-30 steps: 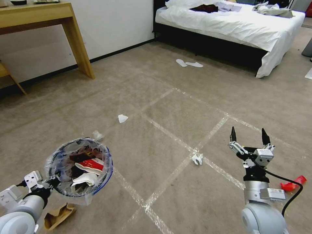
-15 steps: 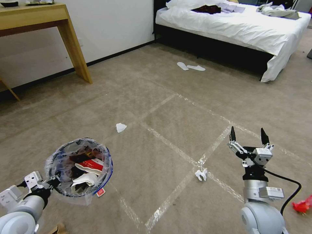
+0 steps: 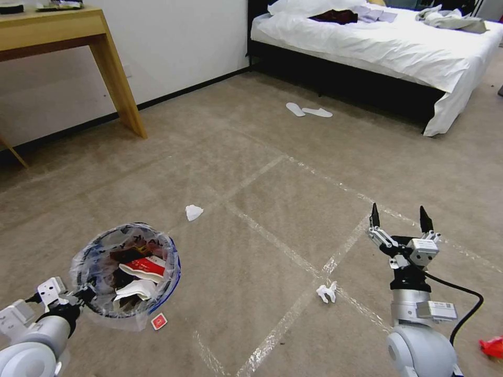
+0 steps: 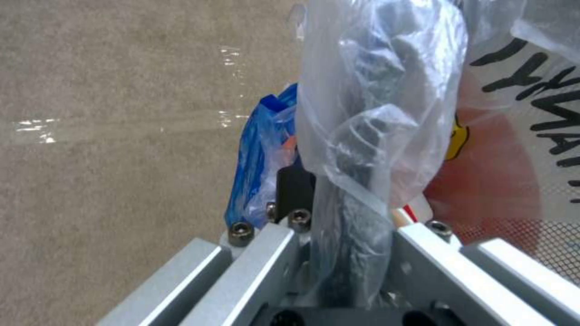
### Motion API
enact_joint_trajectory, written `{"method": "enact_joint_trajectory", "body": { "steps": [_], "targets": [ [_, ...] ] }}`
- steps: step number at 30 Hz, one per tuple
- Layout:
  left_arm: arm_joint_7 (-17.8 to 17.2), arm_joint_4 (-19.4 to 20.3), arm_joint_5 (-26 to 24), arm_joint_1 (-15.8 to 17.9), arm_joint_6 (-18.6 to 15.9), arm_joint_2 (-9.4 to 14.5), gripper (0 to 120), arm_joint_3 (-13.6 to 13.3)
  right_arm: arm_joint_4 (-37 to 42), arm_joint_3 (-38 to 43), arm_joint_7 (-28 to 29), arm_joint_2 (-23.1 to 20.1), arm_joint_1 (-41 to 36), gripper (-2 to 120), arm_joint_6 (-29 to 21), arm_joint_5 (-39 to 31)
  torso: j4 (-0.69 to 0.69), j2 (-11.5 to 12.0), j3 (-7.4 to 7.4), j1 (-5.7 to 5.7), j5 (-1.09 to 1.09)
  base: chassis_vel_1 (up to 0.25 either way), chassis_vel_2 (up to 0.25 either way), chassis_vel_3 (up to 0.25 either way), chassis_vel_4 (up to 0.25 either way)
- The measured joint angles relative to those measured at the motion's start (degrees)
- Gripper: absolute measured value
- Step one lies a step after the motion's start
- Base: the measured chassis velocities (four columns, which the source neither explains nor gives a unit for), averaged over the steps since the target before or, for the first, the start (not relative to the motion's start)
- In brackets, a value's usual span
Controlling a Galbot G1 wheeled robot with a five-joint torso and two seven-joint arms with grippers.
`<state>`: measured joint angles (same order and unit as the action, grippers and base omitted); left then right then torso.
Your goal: Pick up the trash bin and place the garbage on the floor into it.
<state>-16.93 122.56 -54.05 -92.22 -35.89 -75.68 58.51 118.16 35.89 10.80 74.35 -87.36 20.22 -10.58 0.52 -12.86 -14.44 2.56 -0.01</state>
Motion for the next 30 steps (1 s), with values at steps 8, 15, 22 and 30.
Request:
{"method": "enact_joint_trajectory", "body": {
  "steps": [8, 15, 22, 30],
  "targets": [
    [-0.06, -0.29, -0.30, 0.30, 0.03, 0.41, 0, 0.12, -0.41, 0.05, -0.16, 0.20, -0.22, 100, 0.18, -0.03, 0.01, 0.00, 0.00, 0.00, 0.00, 0.000, 0.000, 0.000, 0.000],
    [-0.08, -1.08, -0.42, 0.63, 0.03, 0.47, 0, 0.01, -0.71, -0.02, -0.07, 0.20, 0.33, 100, 0.15, -0.30, 0.01, 0.00, 0.00, 0.00, 0.00, 0.000, 0.000, 0.000, 0.000],
    [-0.08, -2.10, -0.53, 1.34, 0.04, 0.76, 0, -0.05, -1.84, 0.23, -0.02, -0.32, 1.33, 100, 0.05, -0.98, 0.01, 0.00, -0.01, 0.00, 0.00, 0.000, 0.000, 0.000, 0.000],
    [-0.05, -2.94, -0.47, 1.72, 0.12, 0.59, 0, -0.09, -2.48, 0.26, 0.84, -1.35, 2.46, 100, -1.35, -2.32, 0.01, 0.00, -0.01, 0.01, 0.00, 0.000, 0.000, 0.000, 0.000]
  ]
}}
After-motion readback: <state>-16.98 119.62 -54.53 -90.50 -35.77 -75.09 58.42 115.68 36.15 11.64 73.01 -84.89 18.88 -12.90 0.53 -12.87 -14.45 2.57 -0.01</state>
